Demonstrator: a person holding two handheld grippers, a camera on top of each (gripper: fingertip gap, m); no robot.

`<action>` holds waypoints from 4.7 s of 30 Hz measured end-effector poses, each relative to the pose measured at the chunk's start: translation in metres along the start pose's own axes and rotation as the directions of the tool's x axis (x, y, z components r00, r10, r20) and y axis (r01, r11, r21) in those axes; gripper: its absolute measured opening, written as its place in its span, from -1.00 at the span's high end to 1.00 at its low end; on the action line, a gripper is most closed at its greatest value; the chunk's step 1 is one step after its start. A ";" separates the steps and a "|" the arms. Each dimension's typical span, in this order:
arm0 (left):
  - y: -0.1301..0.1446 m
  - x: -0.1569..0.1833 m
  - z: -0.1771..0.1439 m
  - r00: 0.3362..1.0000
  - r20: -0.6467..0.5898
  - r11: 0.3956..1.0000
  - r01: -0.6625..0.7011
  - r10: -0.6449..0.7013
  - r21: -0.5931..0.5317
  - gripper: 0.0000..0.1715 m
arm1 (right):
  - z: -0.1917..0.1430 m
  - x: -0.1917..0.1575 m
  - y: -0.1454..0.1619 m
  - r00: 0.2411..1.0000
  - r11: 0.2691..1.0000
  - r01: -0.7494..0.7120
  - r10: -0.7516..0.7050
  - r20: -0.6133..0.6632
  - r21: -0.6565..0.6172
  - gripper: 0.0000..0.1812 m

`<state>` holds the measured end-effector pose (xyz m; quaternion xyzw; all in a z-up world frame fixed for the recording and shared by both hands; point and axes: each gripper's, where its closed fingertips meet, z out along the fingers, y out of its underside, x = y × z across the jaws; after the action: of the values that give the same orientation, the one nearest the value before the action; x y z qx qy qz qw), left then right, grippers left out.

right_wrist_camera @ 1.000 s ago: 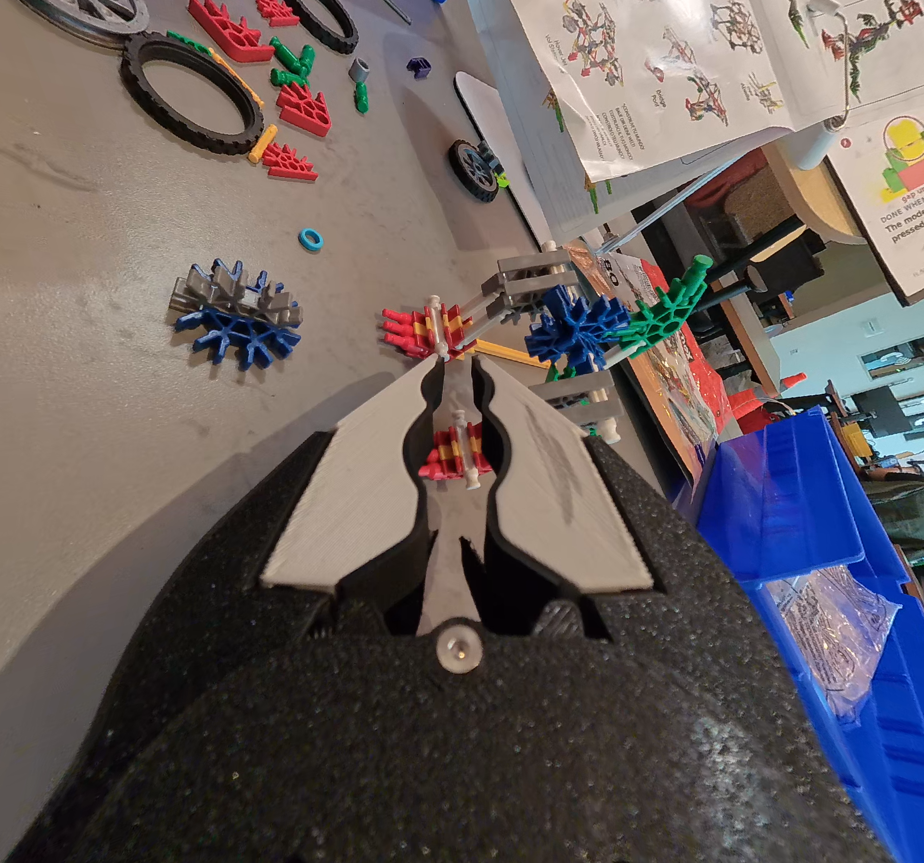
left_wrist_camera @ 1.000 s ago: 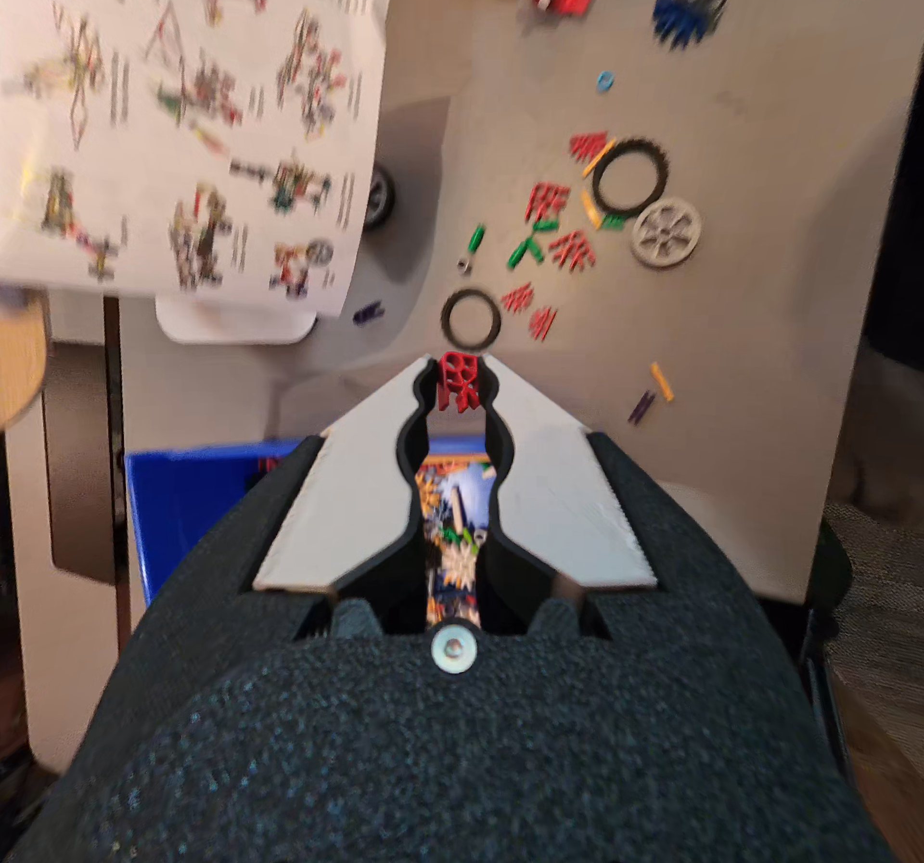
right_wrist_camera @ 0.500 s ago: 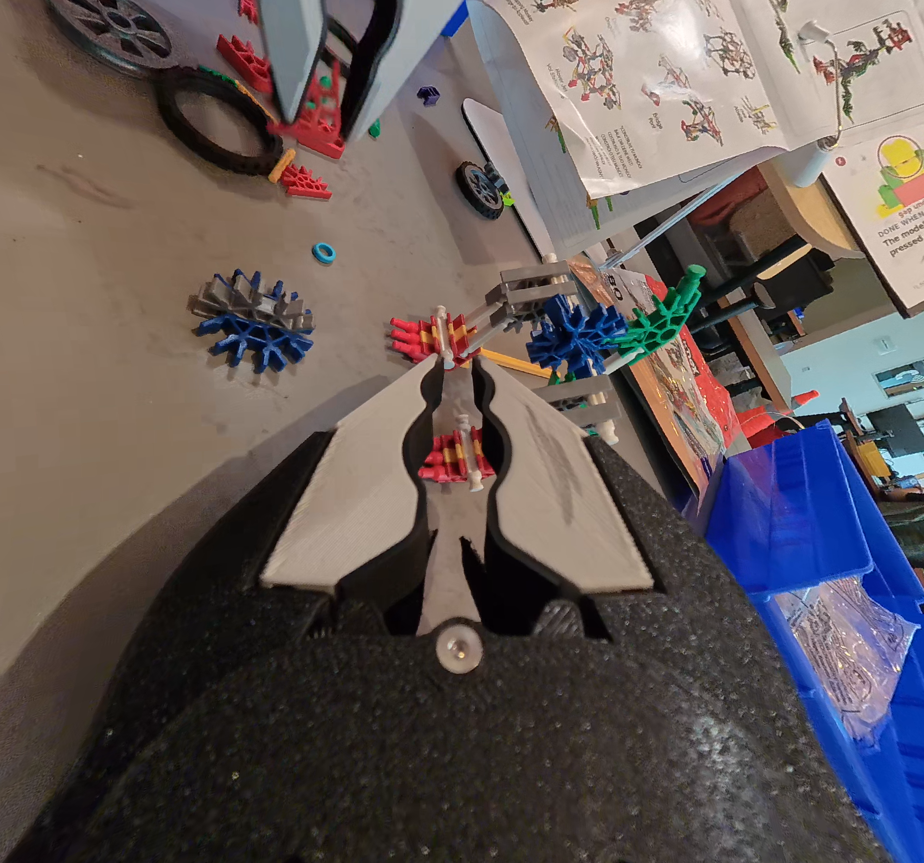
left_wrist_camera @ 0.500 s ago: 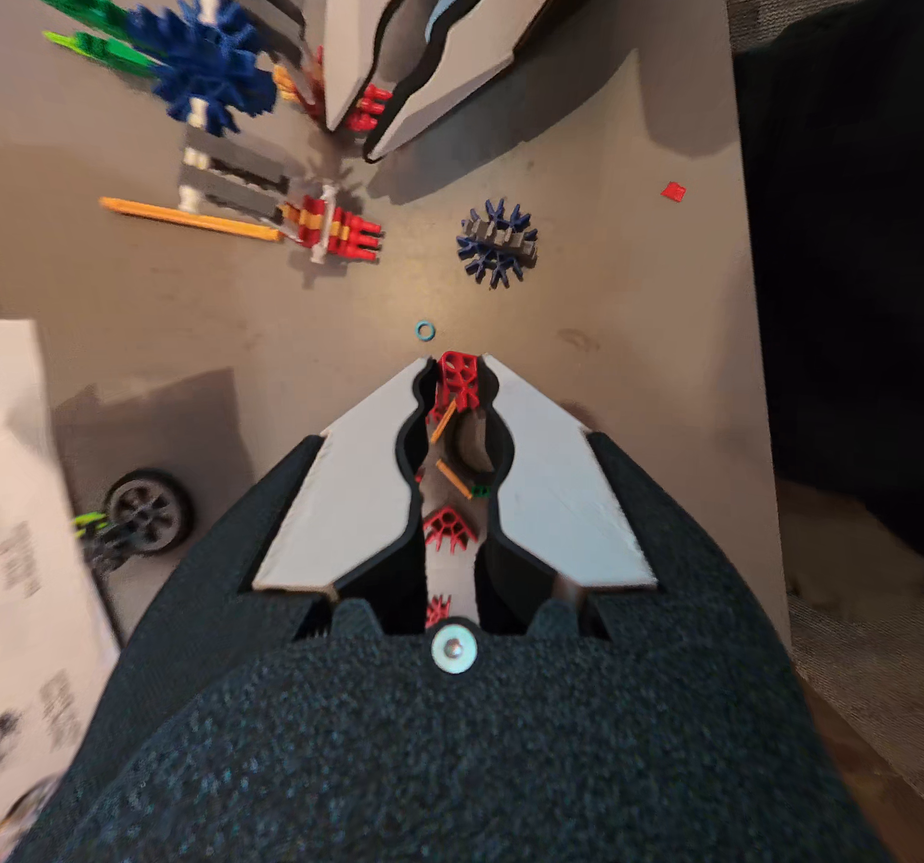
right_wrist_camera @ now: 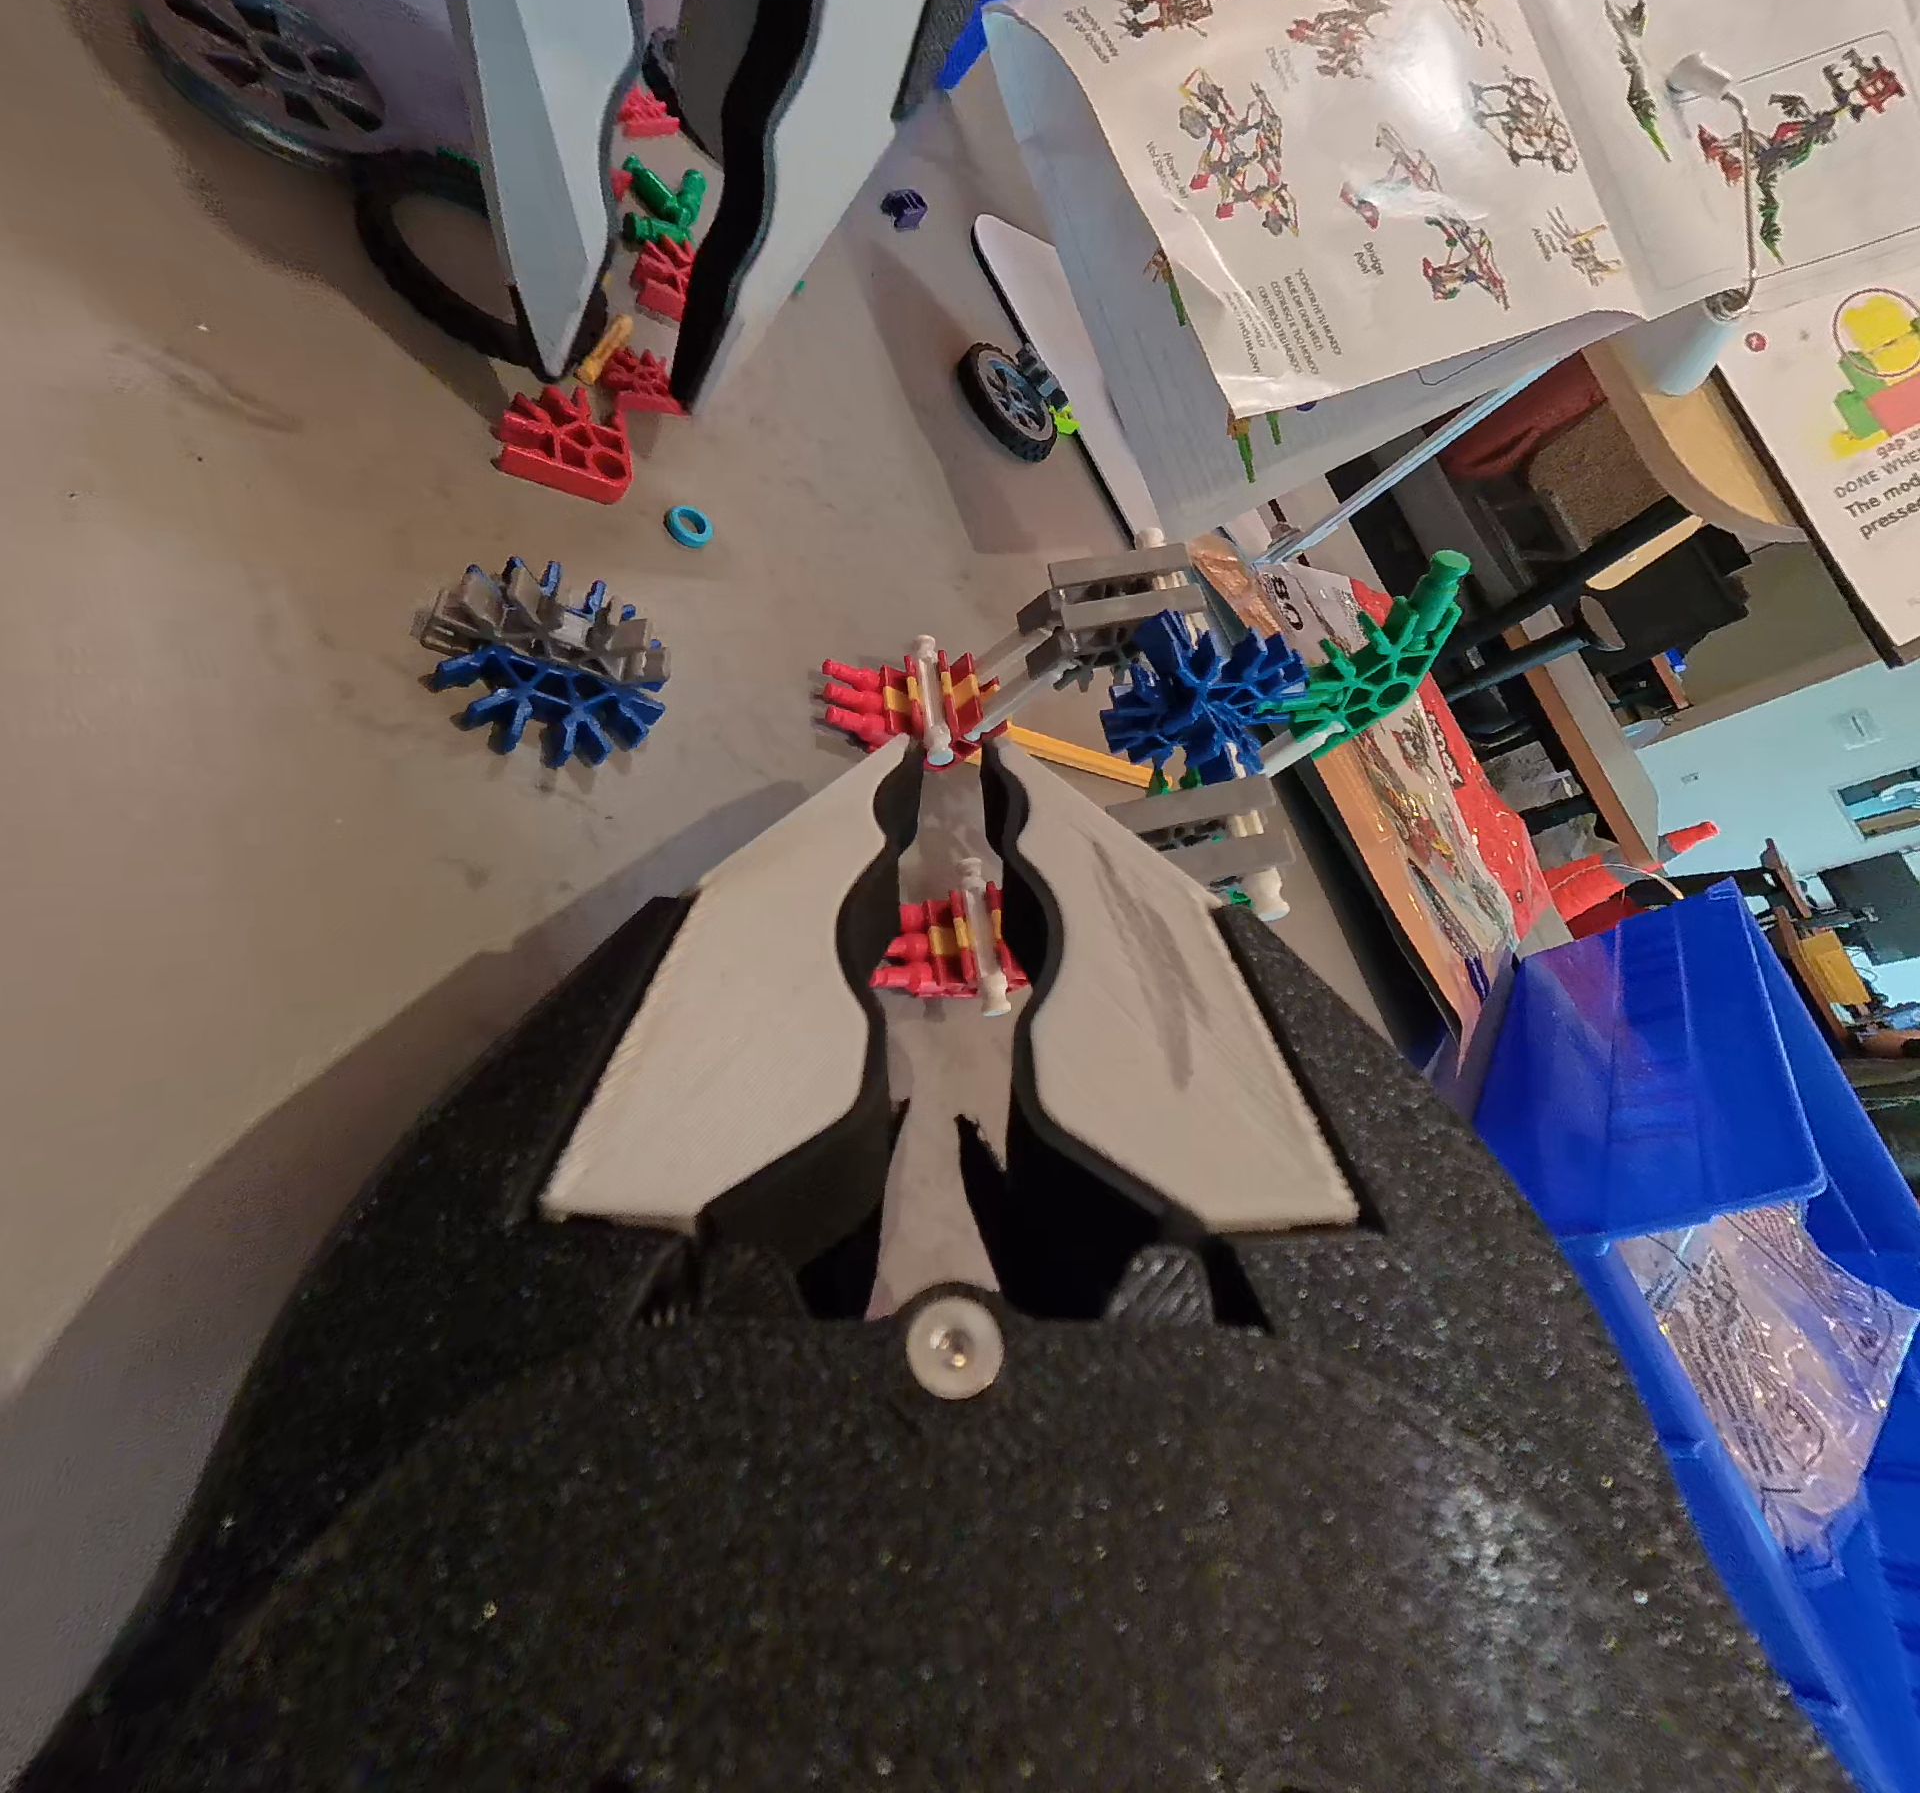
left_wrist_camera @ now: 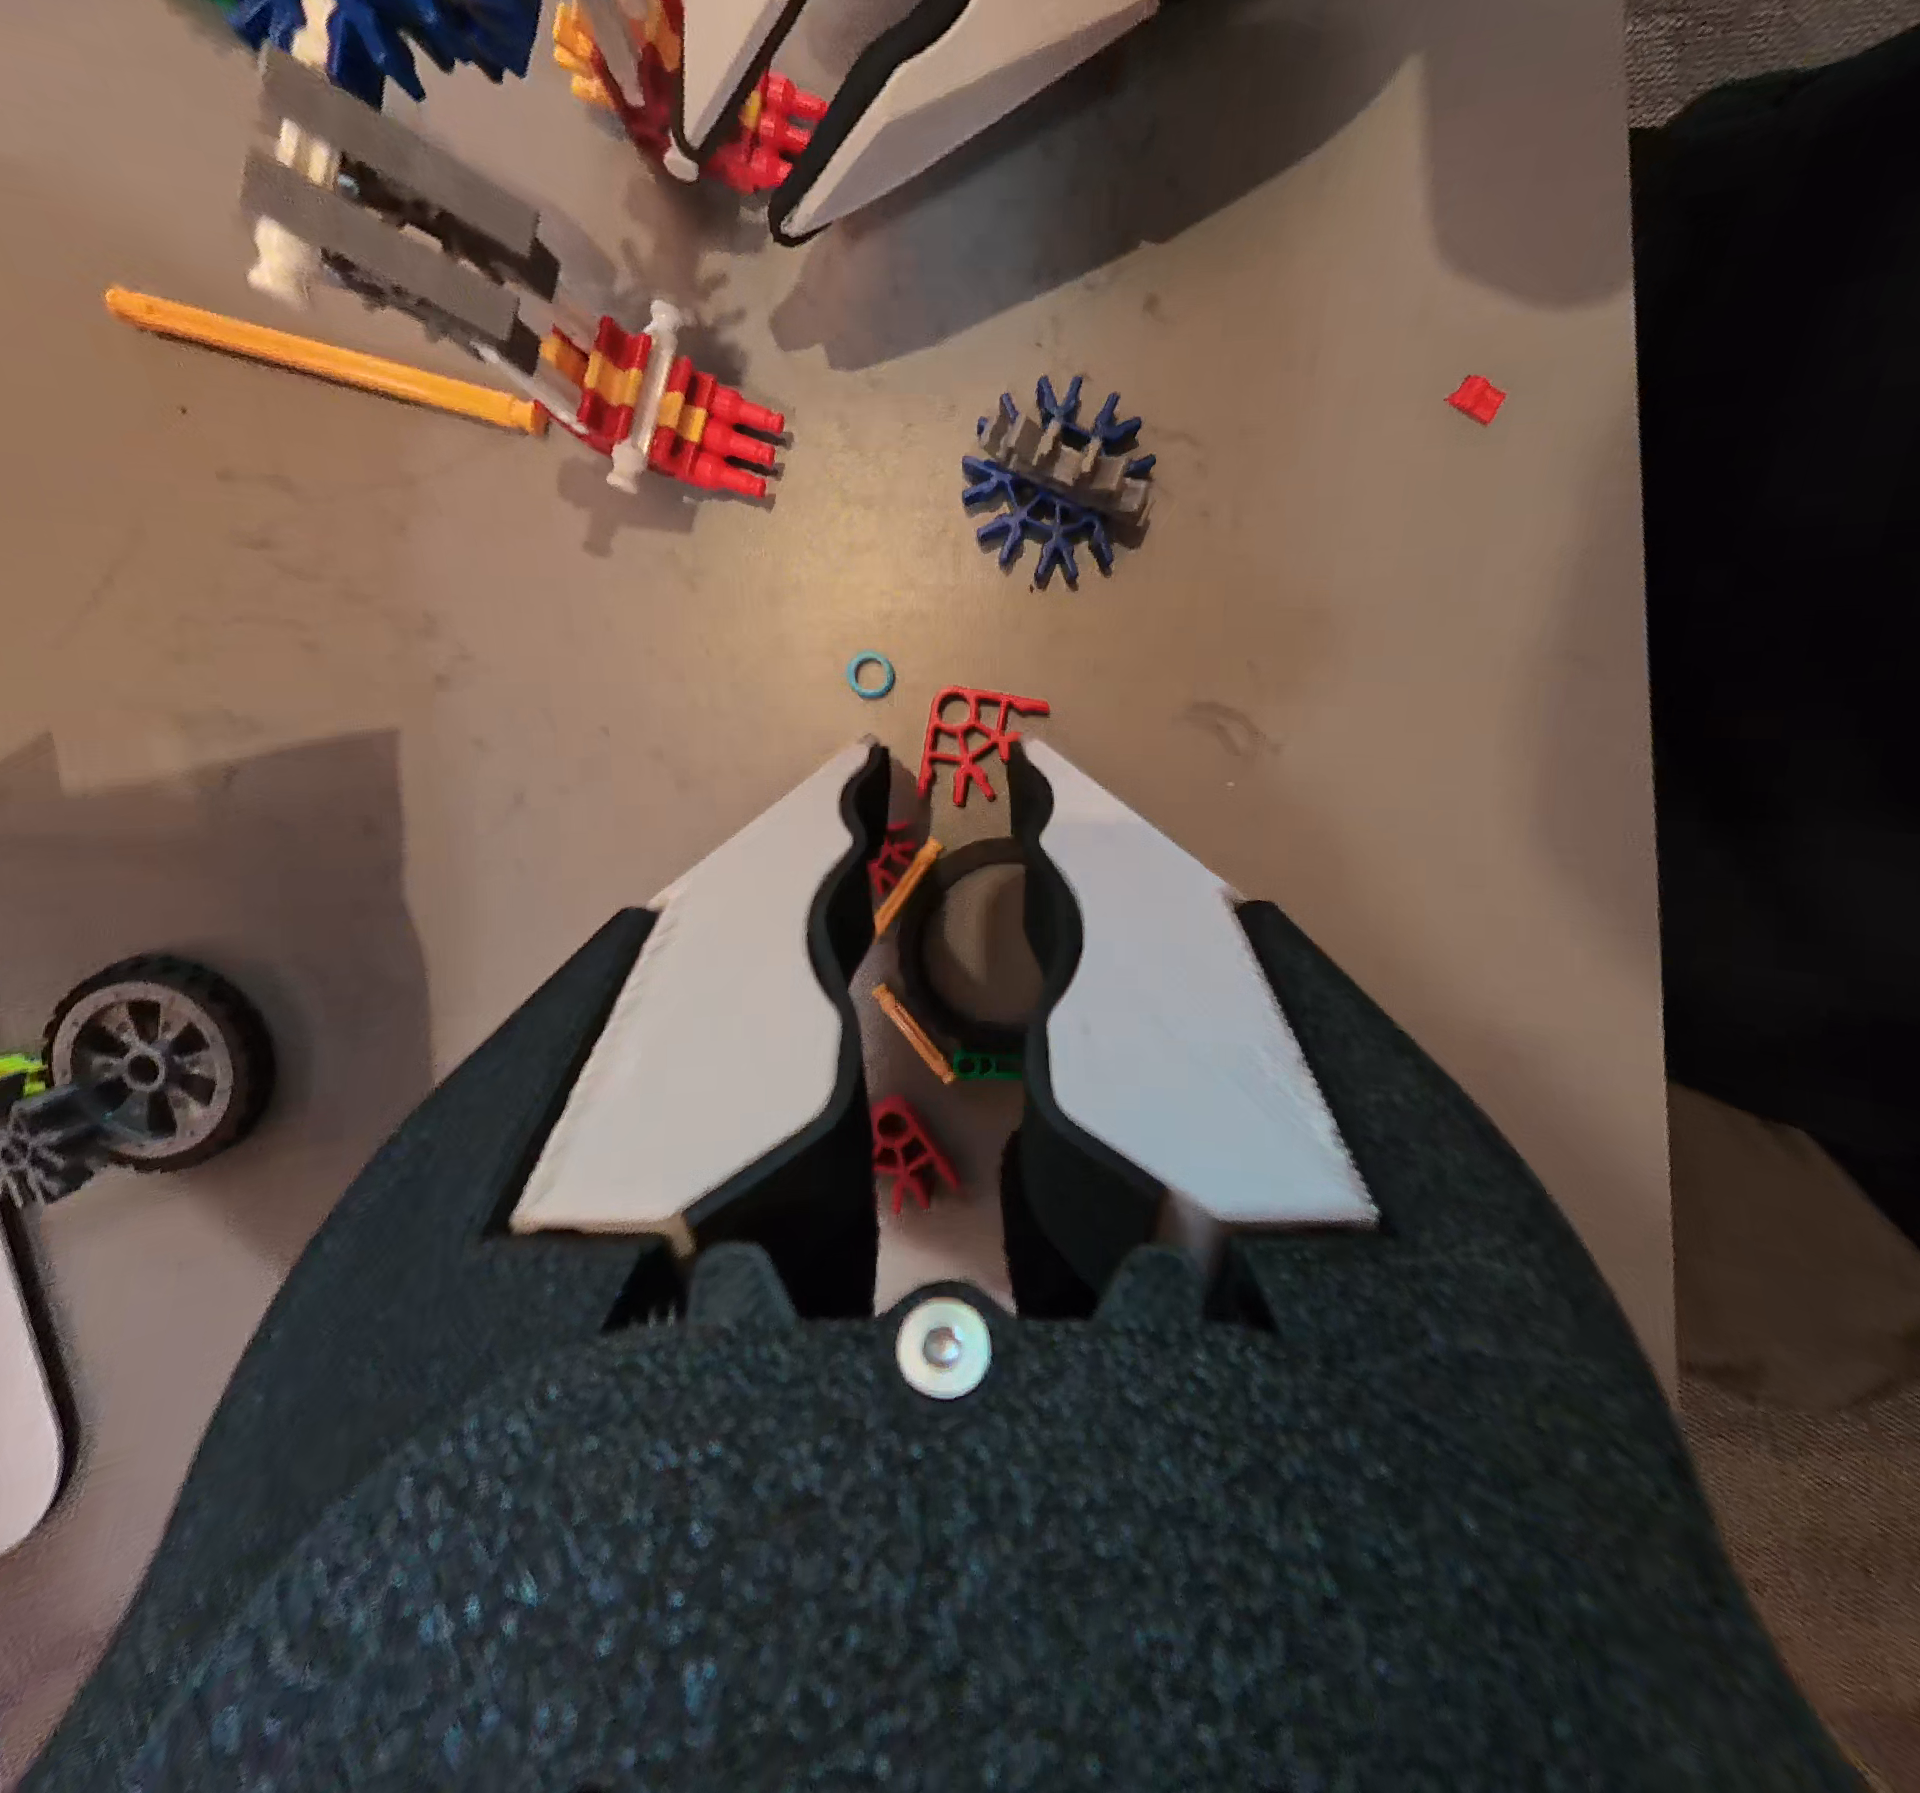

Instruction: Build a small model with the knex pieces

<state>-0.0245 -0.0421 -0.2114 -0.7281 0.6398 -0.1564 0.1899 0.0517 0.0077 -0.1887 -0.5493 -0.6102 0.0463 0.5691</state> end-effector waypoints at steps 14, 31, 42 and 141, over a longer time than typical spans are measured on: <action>-0.001 0.002 0.011 1.000 0.014 0.999 -0.016 0.015 0.041 0.97 | 0.000 0.002 0.002 1.000 1.000 -0.011 0.011 -0.008 -0.013 0.88; -0.004 -0.008 0.017 0.997 0.077 0.999 -0.033 0.031 0.029 0.72 | 0.000 0.002 0.001 1.000 1.000 -0.013 0.013 -0.006 -0.005 0.88; -0.007 -0.010 0.018 0.990 0.133 0.997 -0.052 0.044 0.057 0.75 | 0.000 0.002 0.002 1.000 1.000 -0.015 0.015 -0.005 -0.008 0.88; -0.015 0.033 0.012 0.961 0.266 0.981 -0.114 0.070 0.156 0.77 | -0.028 0.003 0.000 0.992 0.992 -0.122 0.122 -0.037 0.017 0.87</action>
<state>-0.0016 -0.0720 -0.2154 -0.6928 0.6269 -0.1048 0.3406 0.0734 -0.0062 -0.1774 -0.5822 -0.5643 0.0751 0.5805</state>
